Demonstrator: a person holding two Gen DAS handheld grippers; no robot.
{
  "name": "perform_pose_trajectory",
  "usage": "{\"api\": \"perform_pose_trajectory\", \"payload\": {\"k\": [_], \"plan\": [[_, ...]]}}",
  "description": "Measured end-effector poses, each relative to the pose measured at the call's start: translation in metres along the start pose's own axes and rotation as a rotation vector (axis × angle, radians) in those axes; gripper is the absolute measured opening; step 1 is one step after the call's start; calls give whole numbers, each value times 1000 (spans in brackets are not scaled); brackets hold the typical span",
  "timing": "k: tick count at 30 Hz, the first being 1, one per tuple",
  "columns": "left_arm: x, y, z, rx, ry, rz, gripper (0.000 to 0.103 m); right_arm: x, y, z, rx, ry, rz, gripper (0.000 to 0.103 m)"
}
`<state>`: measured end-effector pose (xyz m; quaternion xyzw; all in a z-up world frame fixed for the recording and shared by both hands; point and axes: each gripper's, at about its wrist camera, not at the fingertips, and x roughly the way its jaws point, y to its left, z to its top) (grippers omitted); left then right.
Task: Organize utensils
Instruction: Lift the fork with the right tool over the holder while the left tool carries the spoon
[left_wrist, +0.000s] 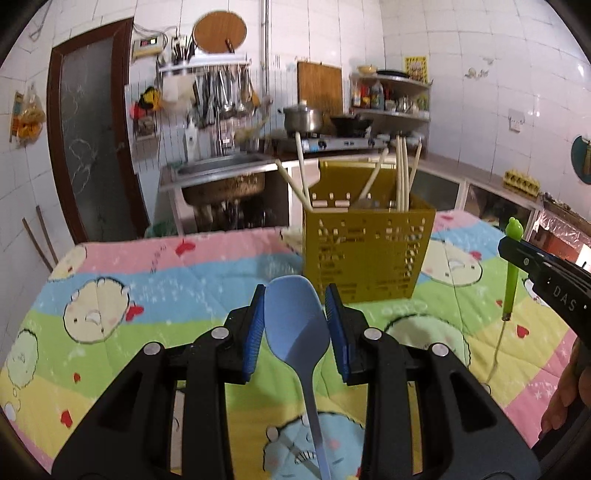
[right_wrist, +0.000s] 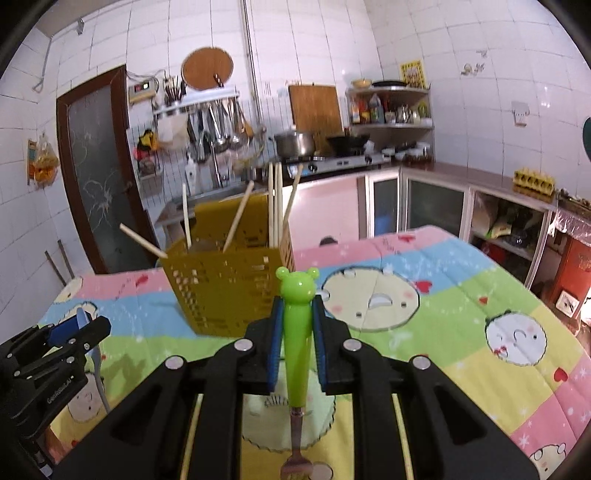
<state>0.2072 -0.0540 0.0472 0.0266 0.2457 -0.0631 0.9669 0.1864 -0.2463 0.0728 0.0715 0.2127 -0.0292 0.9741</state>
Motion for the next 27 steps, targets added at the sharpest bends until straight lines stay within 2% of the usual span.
{"api": "perform_pose_trajectory", "payload": {"k": [9, 18, 21, 27], "plan": [[-13, 14, 7, -18, -133, -25, 31, -14, 3, 2, 23, -111, 13, 16], [-10, 18, 28, -18, -197, -36, 31, -9, 2, 17, 32, -136, 21, 16], [-12, 15, 49, -7, -233, -40, 31, -9, 4, 32, 29, -152, 19, 16], [-18, 6, 124, 15, -377, -22, 31, -12, 12, 97, 29, -210, 32, 16]]}}
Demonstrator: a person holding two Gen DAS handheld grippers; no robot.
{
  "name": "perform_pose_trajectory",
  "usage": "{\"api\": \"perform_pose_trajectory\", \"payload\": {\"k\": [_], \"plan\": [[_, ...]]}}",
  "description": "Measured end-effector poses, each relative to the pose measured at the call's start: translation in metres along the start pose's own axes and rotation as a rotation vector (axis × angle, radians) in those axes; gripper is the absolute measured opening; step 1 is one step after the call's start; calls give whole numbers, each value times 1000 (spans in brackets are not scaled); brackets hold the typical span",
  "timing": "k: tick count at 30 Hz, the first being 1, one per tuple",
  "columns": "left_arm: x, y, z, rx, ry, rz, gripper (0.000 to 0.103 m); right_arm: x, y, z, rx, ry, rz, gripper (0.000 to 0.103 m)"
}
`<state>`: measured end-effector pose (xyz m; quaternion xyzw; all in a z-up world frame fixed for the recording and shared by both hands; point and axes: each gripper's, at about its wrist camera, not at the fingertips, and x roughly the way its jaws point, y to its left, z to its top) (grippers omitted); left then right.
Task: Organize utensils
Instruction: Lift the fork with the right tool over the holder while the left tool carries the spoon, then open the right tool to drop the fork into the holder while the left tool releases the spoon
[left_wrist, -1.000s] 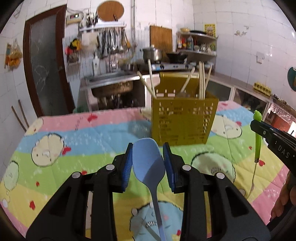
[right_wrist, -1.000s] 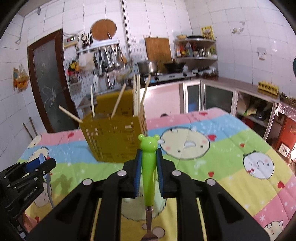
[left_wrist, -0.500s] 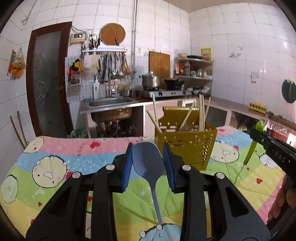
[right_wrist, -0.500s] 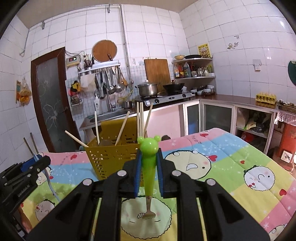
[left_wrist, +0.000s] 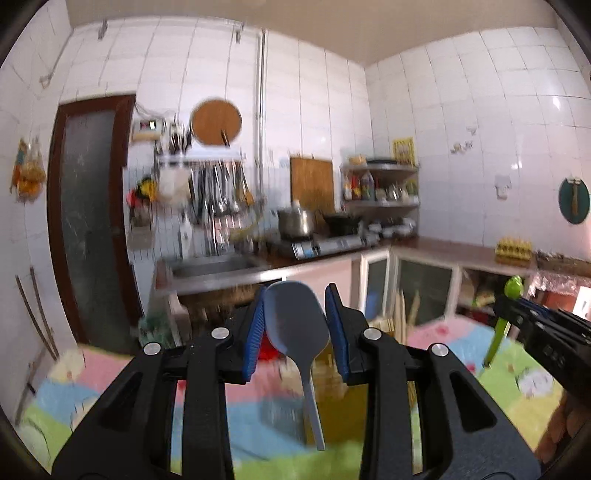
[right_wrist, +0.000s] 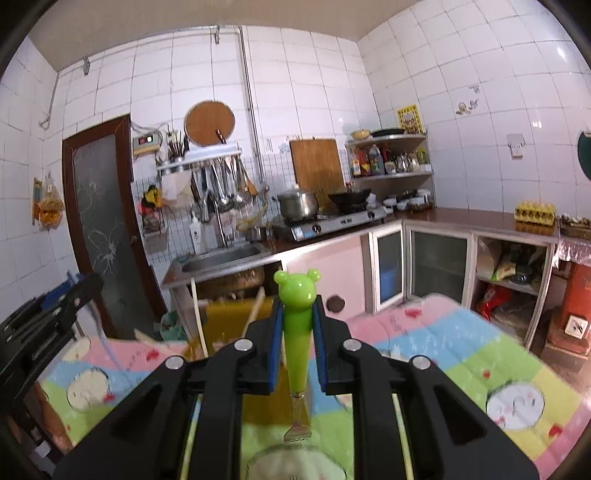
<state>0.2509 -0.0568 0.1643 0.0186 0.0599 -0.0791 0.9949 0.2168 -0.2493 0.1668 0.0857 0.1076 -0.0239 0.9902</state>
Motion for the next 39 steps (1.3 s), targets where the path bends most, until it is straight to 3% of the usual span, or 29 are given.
{"api": "perform_pose_trajectory", "payload": {"k": [5, 10, 14, 24, 36, 37, 39], "plan": [[33, -6, 39, -8, -57, 12, 31, 20, 13, 47, -5, -27, 9, 16], [68, -14, 36, -12, -39, 17, 31, 47, 31, 61, -21, -20, 21, 16], [89, -18, 19, -15, -16, 20, 31, 70, 38, 51, -30, -5, 21, 16], [109, -13, -12, 7, 34, 22, 31, 117, 25, 12, -27, 137, -7, 16], [125, -2, -44, 2, 183, 8, 31, 147, 13, -37, -48, 285, -25, 16], [123, -1, -43, 2, 200, 1, 33, 148, 12, -38, -51, 296, -20, 16], [116, 4, -42, -6, 217, -7, 46, 147, 9, -39, -53, 312, -17, 17]]}}
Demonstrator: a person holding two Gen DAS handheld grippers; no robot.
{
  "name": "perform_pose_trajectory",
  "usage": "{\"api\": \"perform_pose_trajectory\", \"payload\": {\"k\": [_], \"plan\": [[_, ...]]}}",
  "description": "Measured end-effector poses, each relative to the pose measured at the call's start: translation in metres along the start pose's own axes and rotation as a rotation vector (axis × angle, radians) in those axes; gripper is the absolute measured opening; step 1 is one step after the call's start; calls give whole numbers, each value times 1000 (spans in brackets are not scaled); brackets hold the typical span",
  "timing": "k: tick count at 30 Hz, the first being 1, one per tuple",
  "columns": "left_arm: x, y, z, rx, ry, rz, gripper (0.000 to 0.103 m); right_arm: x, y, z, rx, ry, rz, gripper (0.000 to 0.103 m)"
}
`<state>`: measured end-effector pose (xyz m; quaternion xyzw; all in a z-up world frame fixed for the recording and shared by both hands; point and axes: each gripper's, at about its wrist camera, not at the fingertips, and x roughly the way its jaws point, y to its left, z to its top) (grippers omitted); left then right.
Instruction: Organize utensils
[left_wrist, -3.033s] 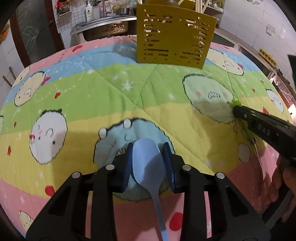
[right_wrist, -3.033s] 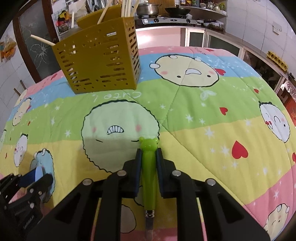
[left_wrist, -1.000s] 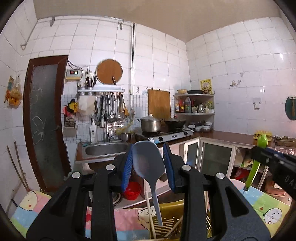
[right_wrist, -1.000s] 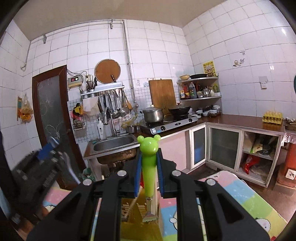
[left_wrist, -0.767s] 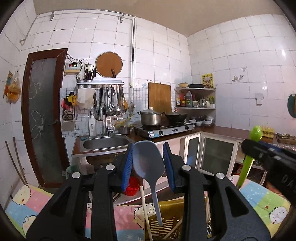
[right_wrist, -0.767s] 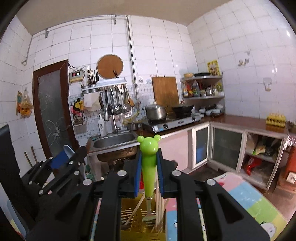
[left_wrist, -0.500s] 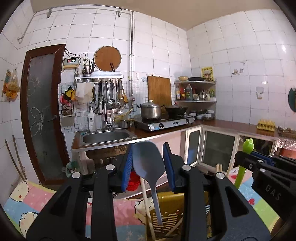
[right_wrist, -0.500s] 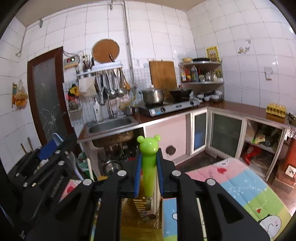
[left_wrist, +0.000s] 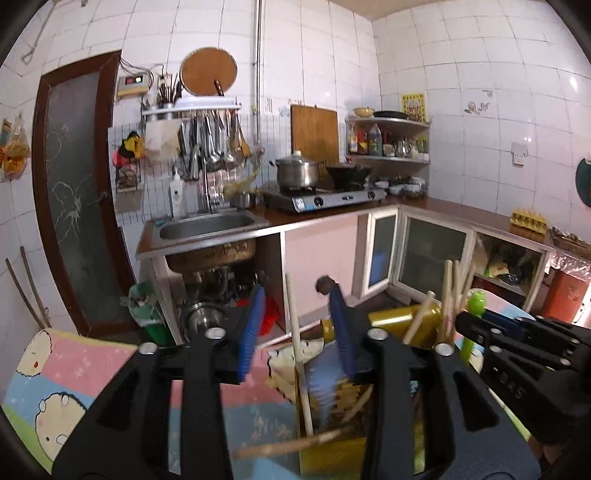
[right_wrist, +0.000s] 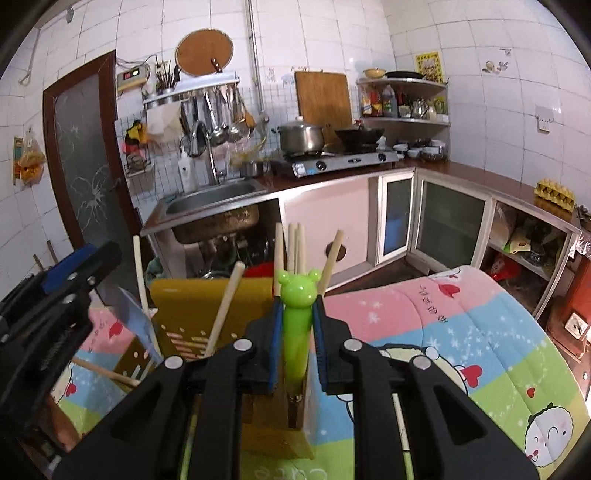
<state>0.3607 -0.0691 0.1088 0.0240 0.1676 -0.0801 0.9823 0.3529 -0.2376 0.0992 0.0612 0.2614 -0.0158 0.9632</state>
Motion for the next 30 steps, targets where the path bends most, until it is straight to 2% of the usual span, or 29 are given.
{"api": "perform_pose_trajectory", "payload": {"k": [1, 2, 3, 4, 6, 9, 11, 14, 19, 24, 30], "plan": [[-6, 2, 0, -7, -1, 4, 51, -5, -1, 1, -3, -1, -10, 24], [-15, 5, 1, -11, -10, 13, 61, -11, -3, 1, 1, -9, -14, 33], [-26, 8, 2, -11, -23, 24, 71, -19, -6, 3, 10, -23, -11, 49], [-37, 11, 3, -7, -38, 40, 75, -26, -7, 4, 14, -31, -8, 54], [-58, 16, 3, -5, -64, 64, 89, -42, -12, 6, 21, -35, -9, 55], [-91, 23, 0, -21, -87, 78, 98, -76, -19, -4, 29, -53, -7, 66], [-121, 27, -9, -26, -121, 90, 98, -95, -21, -14, 16, -69, -7, 78], [-154, 27, -26, -31, -138, 104, 98, -127, -21, -47, 0, -92, 9, 86], [-202, 23, -72, -73, -138, 68, 98, -171, -15, -110, -11, -129, 30, 93], [-225, 21, -123, -96, -78, 59, 98, -201, -4, -164, -80, -169, -4, 98], [-232, 15, -160, -47, -55, 93, 98, -217, -1, -193, -88, -202, -16, 98]]}}
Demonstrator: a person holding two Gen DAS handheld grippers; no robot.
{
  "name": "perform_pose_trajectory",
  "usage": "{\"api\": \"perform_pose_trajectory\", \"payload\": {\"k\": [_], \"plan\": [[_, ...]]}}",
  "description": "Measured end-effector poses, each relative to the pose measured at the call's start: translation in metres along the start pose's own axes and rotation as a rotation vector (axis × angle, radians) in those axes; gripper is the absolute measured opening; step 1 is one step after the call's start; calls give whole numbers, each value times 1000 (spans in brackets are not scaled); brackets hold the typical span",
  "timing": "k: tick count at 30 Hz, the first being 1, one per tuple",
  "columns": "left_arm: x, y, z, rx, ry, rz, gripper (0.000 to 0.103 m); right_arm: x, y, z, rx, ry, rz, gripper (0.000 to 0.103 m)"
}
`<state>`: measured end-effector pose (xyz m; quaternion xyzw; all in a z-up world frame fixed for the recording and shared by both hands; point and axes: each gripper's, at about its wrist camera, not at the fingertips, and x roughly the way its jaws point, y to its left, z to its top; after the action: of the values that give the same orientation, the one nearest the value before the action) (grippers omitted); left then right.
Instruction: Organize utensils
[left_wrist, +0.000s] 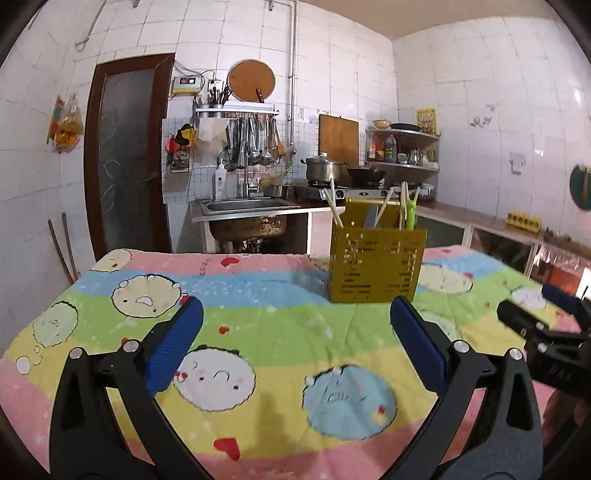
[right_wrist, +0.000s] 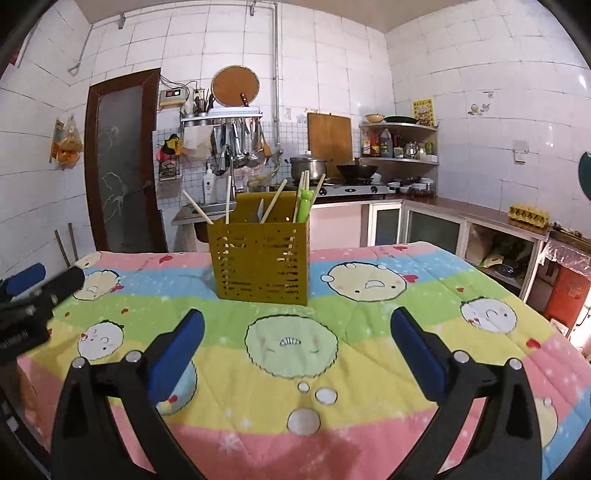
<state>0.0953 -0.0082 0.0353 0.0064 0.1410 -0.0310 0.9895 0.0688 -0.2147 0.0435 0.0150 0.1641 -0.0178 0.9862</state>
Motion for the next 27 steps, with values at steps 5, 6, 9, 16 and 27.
{"api": "perform_pose_trajectory", "payload": {"k": [5, 6, 9, 16, 27], "plan": [[-5, -4, -17, 21, -46, 15, 98, -5, 5, -11, -29, -31, -3, 99], [-4, -4, -20, 24, -44, 8, 98, -6, 6, -13, -32, -33, -3, 99], [0, -2, -25, 18, -28, -10, 98, -8, 4, -14, -28, -44, -5, 99], [-5, -3, -28, 17, -42, -17, 98, -15, 4, -18, -22, -68, -22, 99], [-8, -9, -29, 39, -43, -27, 98, -21, 7, -20, -46, -97, -20, 99]]}}
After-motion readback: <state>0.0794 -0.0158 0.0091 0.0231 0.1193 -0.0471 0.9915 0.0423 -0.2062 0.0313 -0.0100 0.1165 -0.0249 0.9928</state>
